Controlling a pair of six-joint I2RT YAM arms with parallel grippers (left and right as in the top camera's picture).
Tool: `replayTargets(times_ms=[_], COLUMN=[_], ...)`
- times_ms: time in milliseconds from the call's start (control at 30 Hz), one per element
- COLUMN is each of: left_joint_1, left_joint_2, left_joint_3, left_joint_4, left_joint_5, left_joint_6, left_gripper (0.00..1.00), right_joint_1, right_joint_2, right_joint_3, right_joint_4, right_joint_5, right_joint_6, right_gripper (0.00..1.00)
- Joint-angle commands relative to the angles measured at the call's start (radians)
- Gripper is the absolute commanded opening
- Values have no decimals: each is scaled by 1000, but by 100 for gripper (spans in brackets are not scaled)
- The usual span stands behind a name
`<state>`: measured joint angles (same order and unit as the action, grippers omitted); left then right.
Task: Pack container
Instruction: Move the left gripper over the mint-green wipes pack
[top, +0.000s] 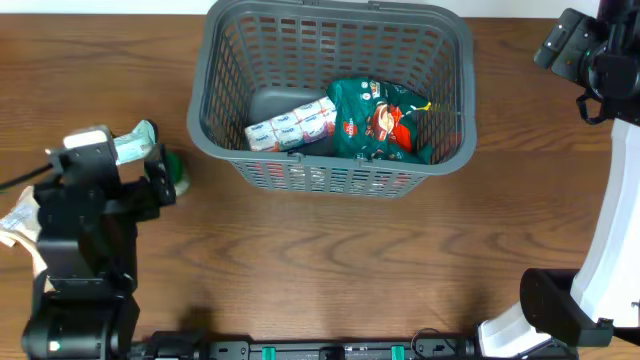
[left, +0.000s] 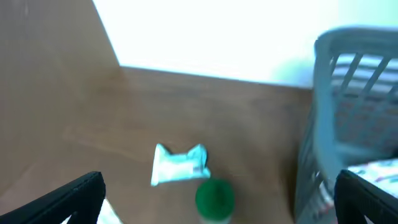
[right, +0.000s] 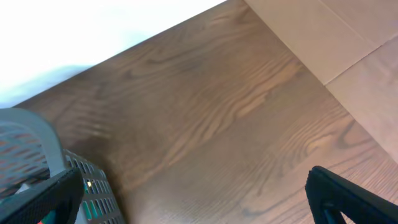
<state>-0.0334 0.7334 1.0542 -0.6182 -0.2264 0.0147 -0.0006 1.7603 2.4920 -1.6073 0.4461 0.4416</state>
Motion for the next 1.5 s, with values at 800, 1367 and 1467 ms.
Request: replayTargets(times_ms=[800, 1367, 1467], left_joint_1=[200, 453, 453], left_joint_2=[722, 948, 950], left_joint_3=[759, 776, 776], left_joint_4=[-707, -546, -514], left_joint_5=[-79, 356, 355], left_joint_6=[-209, -535, -559], left_gripper=[98, 99, 99], right_joint_1=[-5, -5, -5], right_joint_2=[-3, -3, -3], right_joint_3=[10, 10, 10], right_joint_4=[-2, -2, -2], right_joint_5=[17, 17, 17], right_joint_6=[14, 14, 14], right_gripper=[99, 99, 99])
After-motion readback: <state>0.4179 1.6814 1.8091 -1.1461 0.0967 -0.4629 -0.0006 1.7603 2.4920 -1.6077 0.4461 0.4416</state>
